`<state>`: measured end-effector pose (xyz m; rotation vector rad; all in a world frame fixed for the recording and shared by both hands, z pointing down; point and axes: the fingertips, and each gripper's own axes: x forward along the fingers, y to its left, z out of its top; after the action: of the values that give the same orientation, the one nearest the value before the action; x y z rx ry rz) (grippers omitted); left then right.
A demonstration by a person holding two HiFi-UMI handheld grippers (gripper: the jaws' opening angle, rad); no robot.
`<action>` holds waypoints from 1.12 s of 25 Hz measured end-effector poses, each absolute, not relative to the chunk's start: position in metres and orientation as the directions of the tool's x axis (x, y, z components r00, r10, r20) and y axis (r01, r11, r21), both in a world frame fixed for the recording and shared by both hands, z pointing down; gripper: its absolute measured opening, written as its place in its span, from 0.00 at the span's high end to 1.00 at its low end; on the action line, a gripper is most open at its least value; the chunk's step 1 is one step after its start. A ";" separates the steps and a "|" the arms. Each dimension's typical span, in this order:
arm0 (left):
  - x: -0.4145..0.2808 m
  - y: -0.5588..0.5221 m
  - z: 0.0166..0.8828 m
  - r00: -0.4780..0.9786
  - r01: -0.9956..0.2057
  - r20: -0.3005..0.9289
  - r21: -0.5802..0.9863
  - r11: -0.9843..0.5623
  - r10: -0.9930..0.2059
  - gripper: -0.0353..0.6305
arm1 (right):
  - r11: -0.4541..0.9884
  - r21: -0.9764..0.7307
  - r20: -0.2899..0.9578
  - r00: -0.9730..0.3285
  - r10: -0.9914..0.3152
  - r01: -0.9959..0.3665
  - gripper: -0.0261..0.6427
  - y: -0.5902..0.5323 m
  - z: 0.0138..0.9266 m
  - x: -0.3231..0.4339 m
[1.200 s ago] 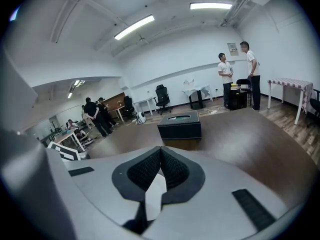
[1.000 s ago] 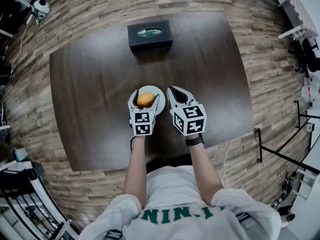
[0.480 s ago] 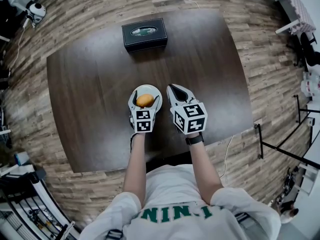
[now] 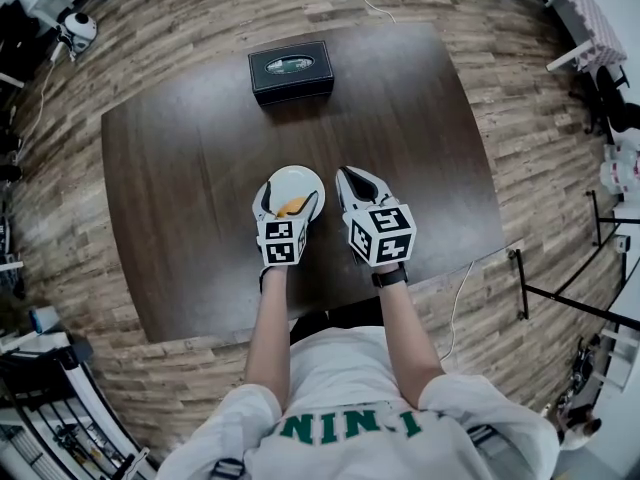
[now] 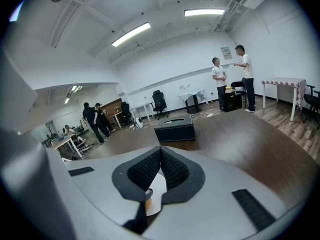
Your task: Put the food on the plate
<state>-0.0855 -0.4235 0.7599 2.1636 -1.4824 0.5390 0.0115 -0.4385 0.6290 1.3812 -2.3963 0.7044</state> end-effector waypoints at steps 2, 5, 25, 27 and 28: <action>-0.088 -0.418 0.750 0.341 -0.939 0.540 0.151 -0.310 -0.769 0.25 | 0.420 -0.265 0.463 -0.497 -0.734 -0.868 0.94 -0.431 0.622 0.013; -0.095 -0.412 0.732 0.339 -0.941 0.511 0.161 -0.299 -0.790 0.25 | 0.416 -0.261 0.447 -0.491 -0.748 -0.871 0.94 -0.423 0.610 0.014; -0.143 -0.334 0.485 0.278 -0.961 0.206 0.058 -0.271 -0.938 0.60 | 0.412 -0.087 0.208 -0.420 -0.883 -0.907 0.94 -0.339 0.466 0.016; -0.149 -0.324 0.462 0.254 -0.967 0.174 0.057 -0.248 -0.951 0.67 | 0.405 -0.096 0.181 -0.416 -0.891 -0.909 0.94 -0.330 0.455 0.015; -0.152 -0.320 0.452 0.241 -0.970 0.156 0.063 -0.234 -0.958 0.73 | 0.407 -0.098 0.169 -0.418 -0.893 -0.908 0.94 -0.326 0.449 0.013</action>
<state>-0.1521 -0.3198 0.4517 2.3558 -1.8454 0.1266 0.0135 -0.3260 0.4493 1.6422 -2.5581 0.2671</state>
